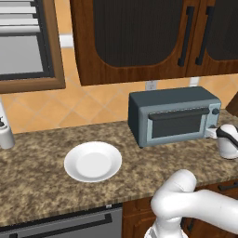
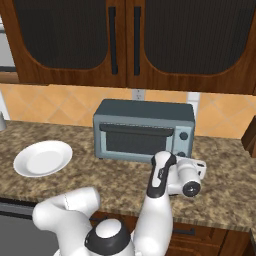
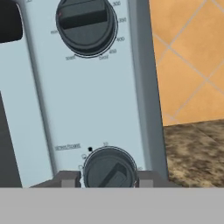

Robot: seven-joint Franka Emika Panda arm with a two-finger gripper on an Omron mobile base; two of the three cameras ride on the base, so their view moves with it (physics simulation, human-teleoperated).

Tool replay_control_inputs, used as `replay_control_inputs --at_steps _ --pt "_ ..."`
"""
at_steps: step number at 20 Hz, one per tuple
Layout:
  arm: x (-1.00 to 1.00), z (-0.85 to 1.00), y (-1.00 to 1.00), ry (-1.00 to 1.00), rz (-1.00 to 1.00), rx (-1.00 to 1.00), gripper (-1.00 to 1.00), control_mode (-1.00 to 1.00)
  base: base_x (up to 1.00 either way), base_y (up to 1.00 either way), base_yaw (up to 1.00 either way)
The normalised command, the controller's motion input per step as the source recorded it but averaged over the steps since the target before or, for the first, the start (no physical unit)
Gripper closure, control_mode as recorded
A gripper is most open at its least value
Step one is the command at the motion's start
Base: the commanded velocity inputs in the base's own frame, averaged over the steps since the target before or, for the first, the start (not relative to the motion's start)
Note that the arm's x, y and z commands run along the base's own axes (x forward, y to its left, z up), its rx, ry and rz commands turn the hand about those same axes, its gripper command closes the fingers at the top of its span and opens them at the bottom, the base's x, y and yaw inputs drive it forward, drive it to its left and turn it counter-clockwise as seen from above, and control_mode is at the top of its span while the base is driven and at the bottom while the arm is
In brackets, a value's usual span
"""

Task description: Pick up the kebab skewer and baguette bread, and place them inside the toaster oven. Close the toaster oven door and start by setting the timer.

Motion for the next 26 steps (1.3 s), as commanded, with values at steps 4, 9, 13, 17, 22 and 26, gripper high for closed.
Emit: replay_control_inputs --at_steps 4,9,13,17,22,26 --pt "0.0 0.0 0.0 0.0 0.0 0.0 1.0 -1.0 0.0 0.0 0.0" --pt "0.0 -0.03 -0.02 -0.01 0.0 0.06 1.0 -1.0 0.0 0.0 0.0" --pt "0.0 -0.09 -0.02 -0.04 0.0 0.14 1.0 -1.0 0.0 0.0 0.0" --pt "0.0 -0.09 0.0 -0.04 0.0 0.16 1.0 -1.0 0.0 0.0 0.0" --pt "0.0 -0.1 0.0 -0.05 -0.01 0.2 1.0 -1.0 0.0 0.0 0.0" --pt "0.0 -0.08 0.0 -0.04 -0.02 0.21 1.0 -1.0 0.0 0.0 0.0"
